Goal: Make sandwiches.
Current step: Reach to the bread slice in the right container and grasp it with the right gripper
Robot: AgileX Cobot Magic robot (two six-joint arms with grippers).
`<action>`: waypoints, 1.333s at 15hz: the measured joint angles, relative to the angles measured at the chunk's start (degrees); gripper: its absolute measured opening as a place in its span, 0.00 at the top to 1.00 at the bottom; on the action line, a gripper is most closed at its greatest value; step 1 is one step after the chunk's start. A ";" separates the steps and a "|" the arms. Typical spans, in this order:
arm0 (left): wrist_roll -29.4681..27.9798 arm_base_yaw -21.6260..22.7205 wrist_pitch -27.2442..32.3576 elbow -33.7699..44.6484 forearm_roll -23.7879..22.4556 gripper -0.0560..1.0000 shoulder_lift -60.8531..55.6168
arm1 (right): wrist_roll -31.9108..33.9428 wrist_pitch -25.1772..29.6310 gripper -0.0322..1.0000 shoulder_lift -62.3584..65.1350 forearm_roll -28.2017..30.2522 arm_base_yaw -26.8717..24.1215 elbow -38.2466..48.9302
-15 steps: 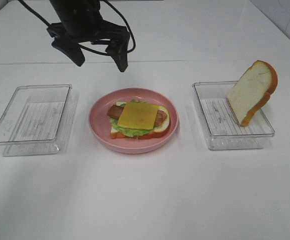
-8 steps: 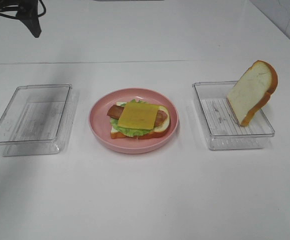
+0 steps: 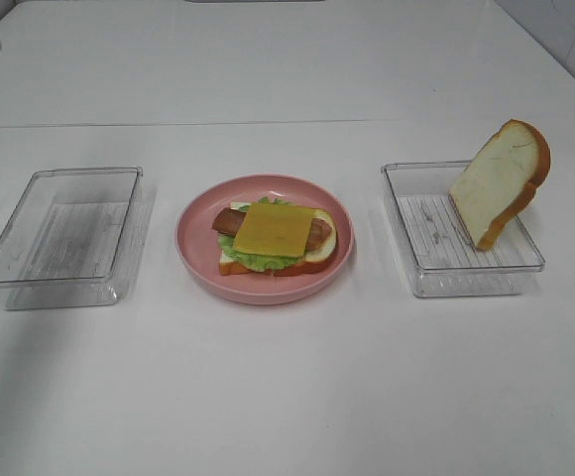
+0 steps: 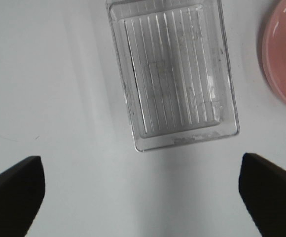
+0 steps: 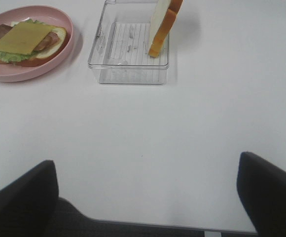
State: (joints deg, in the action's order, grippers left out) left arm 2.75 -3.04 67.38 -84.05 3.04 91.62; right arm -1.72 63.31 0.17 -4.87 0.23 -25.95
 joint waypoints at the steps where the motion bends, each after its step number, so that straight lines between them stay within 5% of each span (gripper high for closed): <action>1: 0.00 0.00 -1.78 5.56 0.00 0.01 -5.90 | 0.00 0.00 0.06 0.00 0.00 0.00 0.00; 4: 0.06 0.00 -6.25 18.45 -0.11 0.01 -23.49 | 0.00 0.00 0.06 0.00 0.00 0.00 0.00; 5: 0.74 0.00 -9.05 28.36 -0.52 0.01 -37.18 | 0.00 0.00 0.06 0.00 0.00 0.00 0.00; 10: 1.26 0.00 -9.97 44.58 -1.26 0.01 -66.69 | 0.00 0.00 0.06 0.00 0.00 0.00 0.00; 15: 1.26 0.00 -6.65 53.74 -1.66 0.01 -90.36 | 0.00 0.00 0.06 0.00 0.00 0.00 0.00; 20: 1.26 0.00 -5.61 54.43 -1.60 0.02 -91.90 | 0.00 0.00 0.06 0.00 0.00 0.00 0.00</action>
State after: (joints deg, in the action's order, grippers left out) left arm 4.01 -3.04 61.76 -29.62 1.43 -0.29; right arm -1.72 63.31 0.17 -4.87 0.23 -25.95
